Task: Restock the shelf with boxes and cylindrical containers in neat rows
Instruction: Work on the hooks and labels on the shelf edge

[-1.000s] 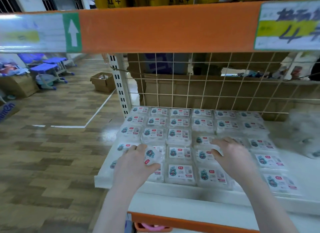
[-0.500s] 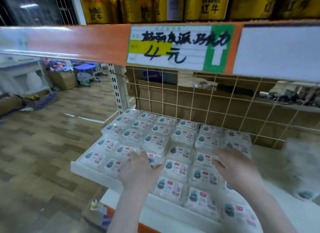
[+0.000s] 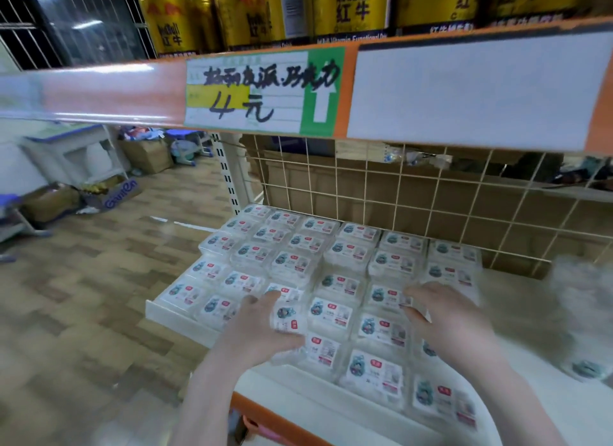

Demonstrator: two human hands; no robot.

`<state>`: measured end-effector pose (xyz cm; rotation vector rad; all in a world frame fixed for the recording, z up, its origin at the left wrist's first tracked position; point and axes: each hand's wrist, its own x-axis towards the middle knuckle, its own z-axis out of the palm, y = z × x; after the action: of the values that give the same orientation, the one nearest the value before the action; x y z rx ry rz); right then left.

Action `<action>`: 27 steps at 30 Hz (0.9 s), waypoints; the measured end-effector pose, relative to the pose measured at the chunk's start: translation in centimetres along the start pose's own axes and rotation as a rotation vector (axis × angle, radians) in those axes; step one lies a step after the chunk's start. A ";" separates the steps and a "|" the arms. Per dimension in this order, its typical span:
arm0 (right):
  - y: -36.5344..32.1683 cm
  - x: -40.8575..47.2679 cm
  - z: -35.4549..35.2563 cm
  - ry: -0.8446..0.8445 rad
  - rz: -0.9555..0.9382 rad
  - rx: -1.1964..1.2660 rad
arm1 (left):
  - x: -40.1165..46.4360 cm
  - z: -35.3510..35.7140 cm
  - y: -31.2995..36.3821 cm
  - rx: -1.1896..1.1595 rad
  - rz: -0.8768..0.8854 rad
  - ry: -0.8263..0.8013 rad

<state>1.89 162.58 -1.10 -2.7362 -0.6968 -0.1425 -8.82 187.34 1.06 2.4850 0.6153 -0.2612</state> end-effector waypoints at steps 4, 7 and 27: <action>-0.1 0.3 -0.1 0.011 0.028 0.007 | -0.3 -1.4 -1.7 -0.015 0.073 -0.181; -0.4 0.3 -0.1 0.020 0.037 0.014 | -0.5 -2.3 -2.3 0.201 0.170 -0.182; -1.5 -1.1 0.5 0.021 0.105 -0.022 | 2.6 -2.6 -1.4 0.547 0.572 -0.213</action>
<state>0.24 163.46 -1.38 -2.7804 -0.5478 -0.1561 -7.11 190.81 1.71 2.9594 -0.3092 -0.5101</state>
